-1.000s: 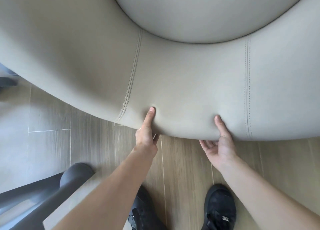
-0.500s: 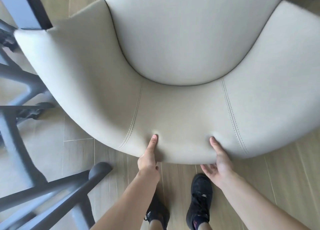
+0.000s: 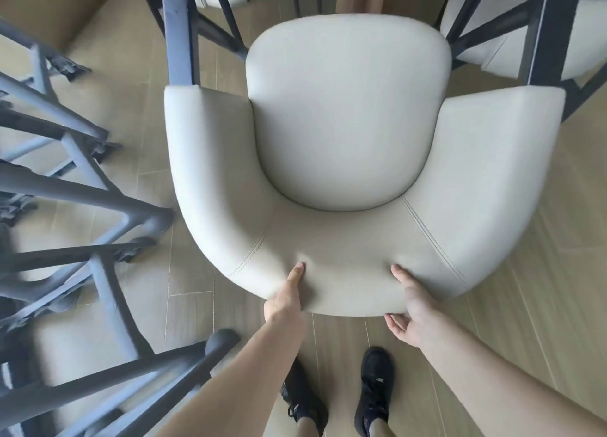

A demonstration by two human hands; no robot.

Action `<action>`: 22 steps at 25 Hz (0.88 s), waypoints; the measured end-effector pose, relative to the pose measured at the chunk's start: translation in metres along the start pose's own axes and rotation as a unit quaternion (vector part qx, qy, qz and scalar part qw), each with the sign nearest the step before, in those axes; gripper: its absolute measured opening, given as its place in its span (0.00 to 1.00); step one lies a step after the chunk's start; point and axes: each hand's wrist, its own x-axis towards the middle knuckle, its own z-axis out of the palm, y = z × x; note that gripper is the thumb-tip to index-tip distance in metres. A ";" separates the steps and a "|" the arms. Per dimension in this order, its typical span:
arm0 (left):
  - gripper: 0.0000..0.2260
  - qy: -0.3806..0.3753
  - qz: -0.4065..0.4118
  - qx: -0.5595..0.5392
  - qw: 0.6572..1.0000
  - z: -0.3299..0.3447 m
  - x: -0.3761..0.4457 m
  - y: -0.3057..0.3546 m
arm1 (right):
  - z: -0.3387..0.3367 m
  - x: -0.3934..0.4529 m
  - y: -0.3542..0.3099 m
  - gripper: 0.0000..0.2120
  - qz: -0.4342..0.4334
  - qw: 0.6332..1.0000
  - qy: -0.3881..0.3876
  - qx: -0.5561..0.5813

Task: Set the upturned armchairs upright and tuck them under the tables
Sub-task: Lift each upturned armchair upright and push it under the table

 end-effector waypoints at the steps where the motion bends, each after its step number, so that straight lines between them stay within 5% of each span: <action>1: 0.39 -0.001 0.004 -0.009 1.000 0.004 -0.003 0.009 | 0.001 -0.006 -0.009 0.30 -0.009 0.999 -0.001 -0.038; 4: 0.37 -0.013 0.017 -0.013 1.000 0.013 -0.011 0.027 | -0.010 -0.029 -0.027 0.31 -0.084 0.948 -0.007 -0.305; 5: 0.37 -0.025 0.013 -0.006 1.000 0.014 -0.013 0.033 | -0.020 -0.030 -0.028 0.30 -0.209 0.870 0.038 -0.444; 7: 0.31 -0.049 -0.007 0.008 0.999 0.013 -0.018 0.044 | -0.037 -0.020 -0.018 0.31 -0.544 0.587 0.150 -0.581; 8: 0.27 -0.063 -0.025 0.026 0.997 0.011 -0.023 0.049 | -0.038 -0.019 -0.014 0.39 -0.615 0.482 0.160 -0.604; 9: 0.24 -0.074 -0.040 0.052 0.995 0.008 -0.030 0.053 | -0.035 -0.017 -0.015 0.48 -0.635 0.427 0.147 -0.627; 11: 0.24 -0.095 -0.041 0.096 0.990 0.002 -0.037 0.058 | -0.027 -0.008 -0.025 0.57 -0.617 0.388 0.103 -0.677; 14: 0.27 -0.165 -0.020 0.222 0.961 -0.017 -0.046 0.064 | -0.022 0.010 -0.042 0.56 -0.612 0.338 0.067 -0.712; 16: 0.25 -0.224 0.071 0.498 0.835 -0.038 -0.047 0.071 | -0.023 0.018 -0.047 0.55 -0.617 0.330 0.051 -0.713; 19: 0.16 -0.178 0.459 0.670 0.556 -0.051 -0.042 0.089 | -0.021 0.019 -0.055 0.53 -0.630 0.312 0.038 -0.710; 20: 0.23 -0.129 0.564 0.675 0.459 -0.046 -0.039 0.095 | -0.021 0.018 -0.057 0.51 -0.636 0.305 0.036 -0.708; 22: 0.39 -0.059 0.619 0.718 0.314 -0.031 -0.032 0.108 | -0.021 0.015 -0.061 0.50 -0.642 0.295 0.035 -0.707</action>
